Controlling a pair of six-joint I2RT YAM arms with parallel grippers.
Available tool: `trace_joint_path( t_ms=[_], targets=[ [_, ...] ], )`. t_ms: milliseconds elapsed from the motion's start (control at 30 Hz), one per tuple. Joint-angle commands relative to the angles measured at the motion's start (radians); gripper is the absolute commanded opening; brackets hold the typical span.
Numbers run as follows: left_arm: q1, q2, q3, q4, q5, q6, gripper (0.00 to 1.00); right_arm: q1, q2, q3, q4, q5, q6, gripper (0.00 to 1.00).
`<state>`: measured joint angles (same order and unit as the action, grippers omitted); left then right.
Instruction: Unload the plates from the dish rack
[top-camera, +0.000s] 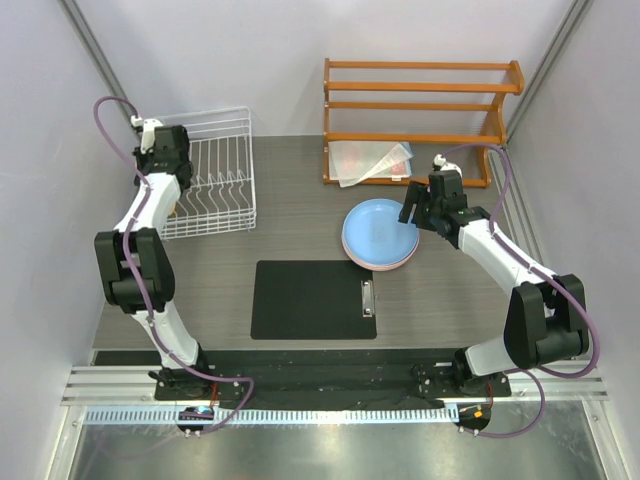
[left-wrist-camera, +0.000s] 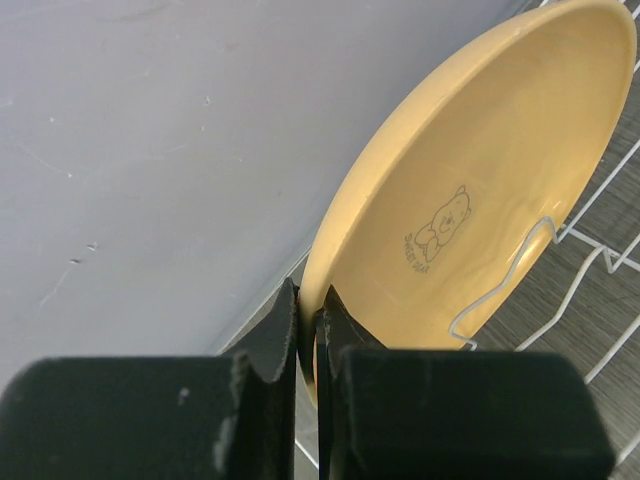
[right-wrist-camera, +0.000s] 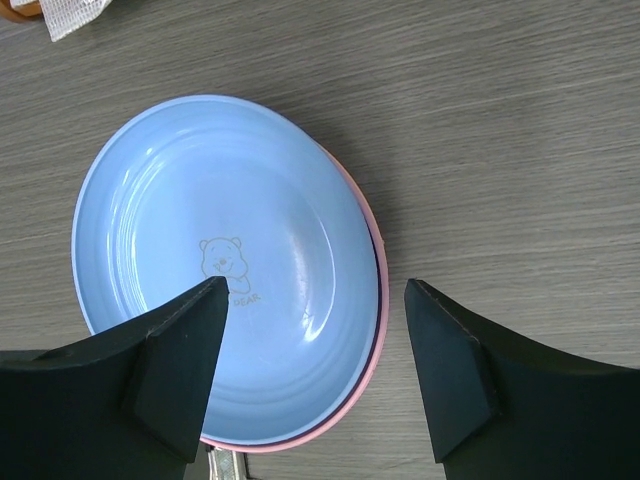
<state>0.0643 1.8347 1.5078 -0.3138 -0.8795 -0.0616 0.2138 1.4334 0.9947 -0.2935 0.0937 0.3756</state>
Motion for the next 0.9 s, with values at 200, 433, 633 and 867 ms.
trace_joint_path(
  t_ms=[200, 433, 633, 867],
  targets=[
    [-0.098, -0.147, 0.017, 0.202, -0.117, 0.127, 0.00, -0.004, -0.065, -0.019, 0.033, -0.026, 0.002, 0.78],
    [-0.104, -0.147, -0.008, 0.242, -0.174, 0.175, 0.00, -0.004, -0.108, -0.039, 0.019, -0.035, 0.006, 0.78],
    [-0.104, -0.104, -0.021, 0.280, -0.188, 0.206, 0.00, -0.002, -0.126, -0.050, 0.014, -0.031, 0.008, 0.78],
    [-0.104, -0.010, -0.024, 0.343, -0.226, 0.261, 0.00, -0.004, -0.105, -0.045, 0.014, -0.038, 0.006, 0.79]
  ],
)
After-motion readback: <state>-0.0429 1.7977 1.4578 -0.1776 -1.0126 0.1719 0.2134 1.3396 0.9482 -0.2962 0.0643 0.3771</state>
